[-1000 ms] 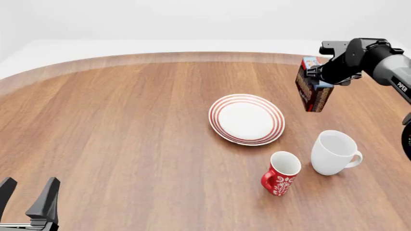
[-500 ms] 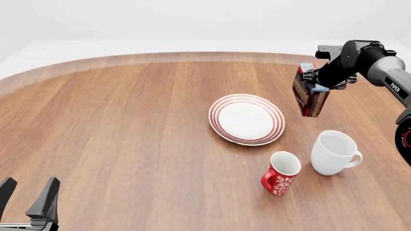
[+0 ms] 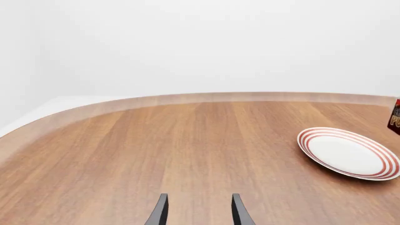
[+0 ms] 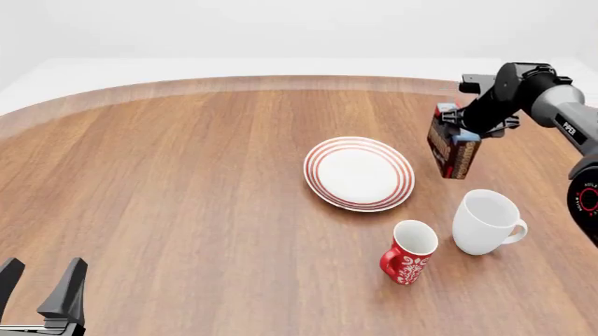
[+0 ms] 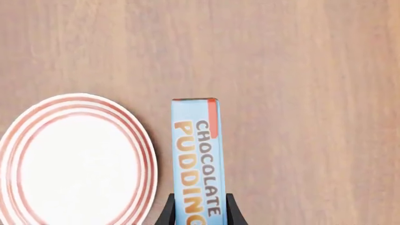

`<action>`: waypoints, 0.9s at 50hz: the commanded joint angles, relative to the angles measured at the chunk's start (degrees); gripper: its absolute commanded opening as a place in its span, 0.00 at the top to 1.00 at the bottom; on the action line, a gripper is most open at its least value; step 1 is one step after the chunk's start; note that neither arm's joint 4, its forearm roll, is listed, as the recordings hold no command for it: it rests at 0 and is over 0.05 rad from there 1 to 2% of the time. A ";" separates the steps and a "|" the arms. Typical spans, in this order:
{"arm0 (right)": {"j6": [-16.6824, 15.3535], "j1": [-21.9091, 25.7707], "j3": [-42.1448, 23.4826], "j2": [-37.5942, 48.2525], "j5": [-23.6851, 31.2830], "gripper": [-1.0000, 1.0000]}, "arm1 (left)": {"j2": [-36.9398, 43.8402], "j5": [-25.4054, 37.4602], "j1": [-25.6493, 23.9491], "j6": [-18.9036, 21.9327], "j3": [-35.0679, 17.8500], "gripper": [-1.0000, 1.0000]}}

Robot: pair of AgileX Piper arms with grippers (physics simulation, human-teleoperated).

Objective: Put the chocolate pudding to the right of the plate.

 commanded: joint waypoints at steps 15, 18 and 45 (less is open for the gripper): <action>1.55 -0.73 -2.09 2.79 4.18 1.00 | 0.00 0.00 0.00 0.00 0.00 0.00; 1.34 -1.28 -2.30 2.92 4.31 1.00 | 0.00 0.00 0.00 0.00 0.00 0.00; 0.61 -3.85 -2.19 1.99 2.67 0.00 | 0.00 0.00 0.00 0.00 0.00 0.00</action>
